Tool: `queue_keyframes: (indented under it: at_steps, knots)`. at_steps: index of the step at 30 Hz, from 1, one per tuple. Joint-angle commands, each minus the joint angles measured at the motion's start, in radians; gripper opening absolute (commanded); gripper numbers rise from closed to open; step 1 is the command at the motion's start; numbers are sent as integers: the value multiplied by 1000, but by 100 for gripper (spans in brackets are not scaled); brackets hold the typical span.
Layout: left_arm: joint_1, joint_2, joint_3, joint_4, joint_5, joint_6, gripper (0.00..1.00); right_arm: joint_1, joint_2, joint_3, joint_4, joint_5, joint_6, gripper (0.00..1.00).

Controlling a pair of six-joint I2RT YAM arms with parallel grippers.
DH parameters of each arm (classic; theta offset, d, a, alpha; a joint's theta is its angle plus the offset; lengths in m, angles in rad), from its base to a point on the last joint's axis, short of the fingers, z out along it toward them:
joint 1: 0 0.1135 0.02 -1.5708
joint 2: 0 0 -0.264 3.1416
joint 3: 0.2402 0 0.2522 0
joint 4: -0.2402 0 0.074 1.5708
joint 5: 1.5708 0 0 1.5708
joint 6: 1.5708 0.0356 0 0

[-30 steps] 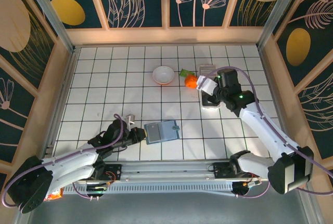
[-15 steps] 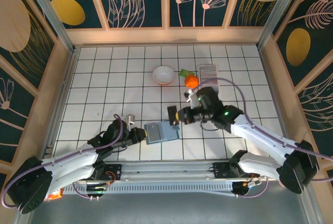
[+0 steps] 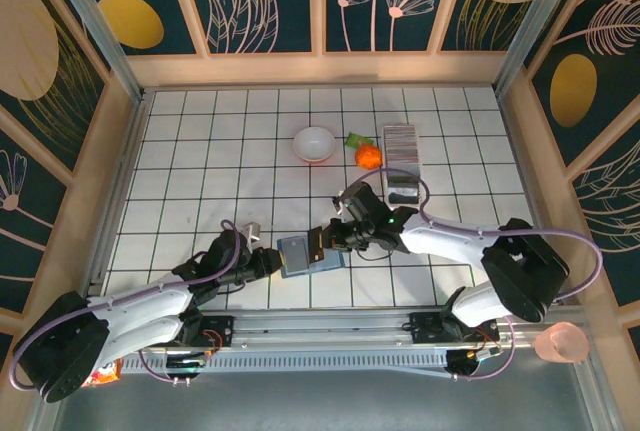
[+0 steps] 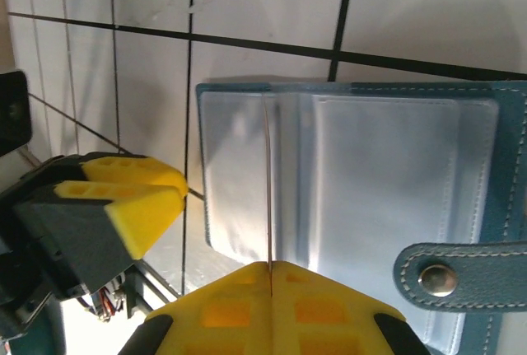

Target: Put the credit cards into the card holder

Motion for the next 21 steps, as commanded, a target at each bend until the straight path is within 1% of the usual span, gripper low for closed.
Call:
queue_keyframes:
  at_steps: [1, 4, 12, 21]
  knots:
    - [-2, 11, 25, 31, 9, -3, 24, 4, 22, 15, 43, 29, 3, 0]
    - [-2, 22, 25, 39, 13, -4, 24, 2, 42, 9, 53, 33, 4, 0]
    - [-1, 35, 20, 52, 19, -4, 23, 5, 72, -4, 120, -9, 28, 0]
    - [-2, 42, 15, 60, 16, -4, 22, 7, 77, -8, 91, 10, 27, 0]
